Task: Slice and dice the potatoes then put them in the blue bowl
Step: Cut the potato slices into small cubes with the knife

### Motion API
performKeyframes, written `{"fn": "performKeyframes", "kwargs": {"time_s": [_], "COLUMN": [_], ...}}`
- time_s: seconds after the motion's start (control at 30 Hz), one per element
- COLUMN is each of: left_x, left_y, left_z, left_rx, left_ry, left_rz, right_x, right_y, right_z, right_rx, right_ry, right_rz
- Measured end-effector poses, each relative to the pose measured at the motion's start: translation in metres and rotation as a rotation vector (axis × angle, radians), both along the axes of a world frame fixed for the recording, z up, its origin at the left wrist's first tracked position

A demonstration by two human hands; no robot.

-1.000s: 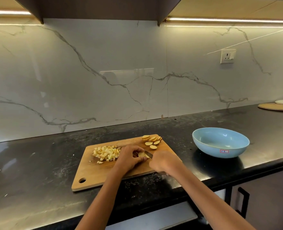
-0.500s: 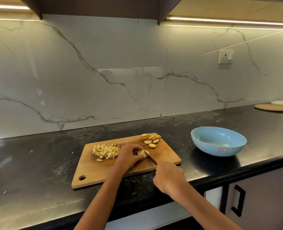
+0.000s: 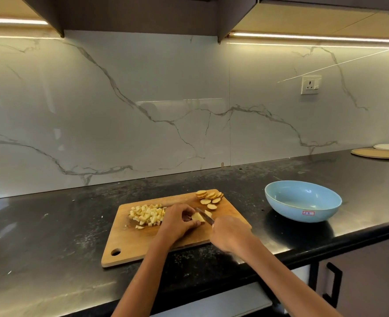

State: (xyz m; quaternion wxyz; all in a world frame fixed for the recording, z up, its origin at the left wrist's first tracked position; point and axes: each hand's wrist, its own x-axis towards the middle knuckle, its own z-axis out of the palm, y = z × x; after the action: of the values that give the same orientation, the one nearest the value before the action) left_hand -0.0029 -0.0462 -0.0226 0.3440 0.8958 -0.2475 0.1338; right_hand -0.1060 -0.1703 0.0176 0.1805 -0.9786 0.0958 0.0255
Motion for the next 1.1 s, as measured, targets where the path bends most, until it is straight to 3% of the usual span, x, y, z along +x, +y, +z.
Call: {"fn": "performKeyframes", "kwargs": {"time_s": [0.3, 0.6, 1.1], "left_x": [0.001, -0.001, -0.001], "left_y": [-0.001, -0.002, 0.003], "left_z": [0.000, 0.000, 0.001], "left_rx": [-0.040, -0.042, -0.042], "left_ry": [0.011, 0.003, -0.007], "left_rz": [-0.018, 0.004, 0.019], "right_x": [0.010, -0.011, 0.005], "right_y": [0.007, -0.001, 0.005], "right_z": [0.008, -0.018, 0.001], "right_rx": [0.079, -0.029, 0.026], "right_ry": [0.150, 0.037, -0.002], "right_rz": [0.048, 0.024, 0.057]}}
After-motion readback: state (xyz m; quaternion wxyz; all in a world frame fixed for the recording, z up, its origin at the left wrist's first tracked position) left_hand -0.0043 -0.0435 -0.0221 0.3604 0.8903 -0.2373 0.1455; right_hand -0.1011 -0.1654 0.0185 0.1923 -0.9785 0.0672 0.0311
